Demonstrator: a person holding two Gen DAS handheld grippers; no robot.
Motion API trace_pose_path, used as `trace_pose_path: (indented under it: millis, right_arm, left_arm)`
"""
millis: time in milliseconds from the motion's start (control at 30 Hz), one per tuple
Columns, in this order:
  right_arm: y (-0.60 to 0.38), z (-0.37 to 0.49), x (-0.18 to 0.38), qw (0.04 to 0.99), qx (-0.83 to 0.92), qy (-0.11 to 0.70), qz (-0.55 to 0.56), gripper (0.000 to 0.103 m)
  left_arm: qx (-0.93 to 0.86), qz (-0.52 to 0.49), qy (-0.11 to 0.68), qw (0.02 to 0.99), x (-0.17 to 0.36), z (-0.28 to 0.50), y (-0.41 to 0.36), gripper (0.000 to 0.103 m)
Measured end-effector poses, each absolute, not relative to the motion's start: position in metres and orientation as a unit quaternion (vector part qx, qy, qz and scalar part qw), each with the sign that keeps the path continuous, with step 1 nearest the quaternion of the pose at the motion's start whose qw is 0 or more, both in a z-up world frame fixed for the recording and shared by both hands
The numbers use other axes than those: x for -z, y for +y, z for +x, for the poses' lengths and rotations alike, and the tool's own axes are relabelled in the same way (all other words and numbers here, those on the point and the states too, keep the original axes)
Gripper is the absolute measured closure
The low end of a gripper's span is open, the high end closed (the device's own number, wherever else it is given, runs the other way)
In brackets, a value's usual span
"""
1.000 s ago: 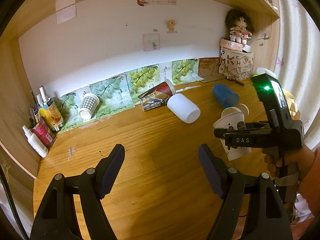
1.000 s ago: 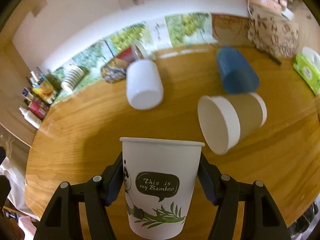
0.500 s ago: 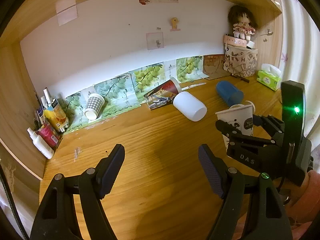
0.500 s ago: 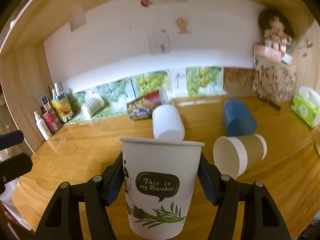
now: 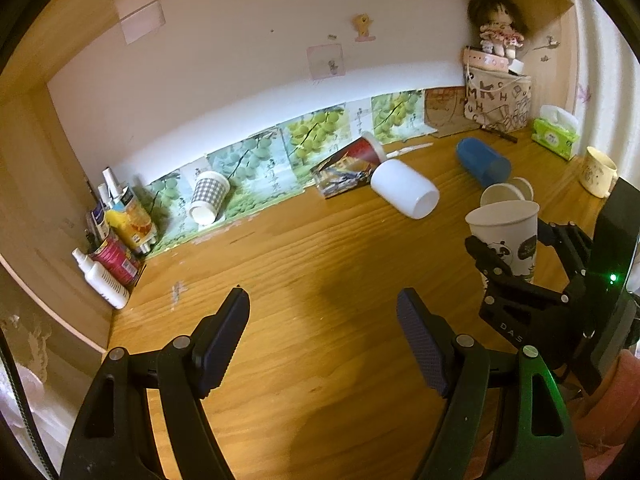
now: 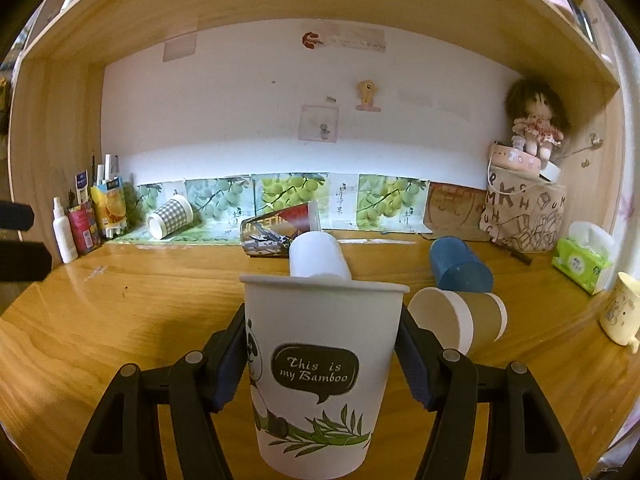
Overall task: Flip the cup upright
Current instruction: 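Lower the upright cup onto the desk with the right gripper and open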
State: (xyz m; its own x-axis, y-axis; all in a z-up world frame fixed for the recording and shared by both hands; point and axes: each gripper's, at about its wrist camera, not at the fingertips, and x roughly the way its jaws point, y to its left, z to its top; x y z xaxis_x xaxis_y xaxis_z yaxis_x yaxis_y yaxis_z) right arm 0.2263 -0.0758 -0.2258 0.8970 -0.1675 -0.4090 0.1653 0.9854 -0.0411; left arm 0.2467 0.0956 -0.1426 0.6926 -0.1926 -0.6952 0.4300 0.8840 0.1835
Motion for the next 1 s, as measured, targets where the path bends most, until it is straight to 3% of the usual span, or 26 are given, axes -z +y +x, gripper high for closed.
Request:
trace_pose_path:
  millis: [567, 1000]
  right_arm:
    - [-0.076, 0.225, 0.231, 0.975, 0.063, 0.214, 0.010, 0.035]
    - [-0.060, 0.232, 0.241, 0.964, 0.045, 0.258, -0.048, 0.036]
  left_arm:
    - [0.168, 0.165, 0.373, 0.898, 0.143, 0.238, 0.091, 0.024]
    - [0.158, 0.142, 0.374, 0.902, 0.139, 0.226, 0.096, 0.024]
